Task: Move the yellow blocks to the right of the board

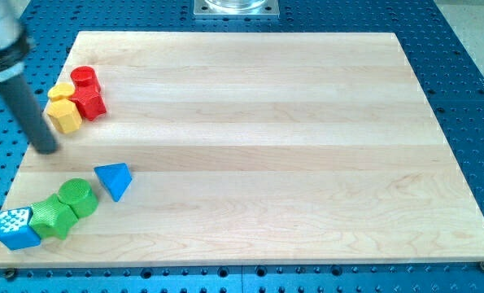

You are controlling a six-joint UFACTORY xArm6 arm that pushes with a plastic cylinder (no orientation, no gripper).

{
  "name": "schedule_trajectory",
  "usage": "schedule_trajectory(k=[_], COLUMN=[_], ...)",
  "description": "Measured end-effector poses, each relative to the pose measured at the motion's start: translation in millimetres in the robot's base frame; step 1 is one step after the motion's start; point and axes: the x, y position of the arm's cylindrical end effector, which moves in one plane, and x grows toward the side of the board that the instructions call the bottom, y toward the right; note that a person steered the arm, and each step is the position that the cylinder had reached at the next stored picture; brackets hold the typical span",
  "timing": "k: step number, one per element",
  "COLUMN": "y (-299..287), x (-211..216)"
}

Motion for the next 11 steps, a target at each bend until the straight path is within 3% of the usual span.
schedule_trajectory(k=[1, 2, 3, 4, 6, 7, 10, 11], y=[-2, -2, -2, -3, 51, -1, 38, -2], x=[-2, -30, -94, -107, -85, -81, -59, -32])
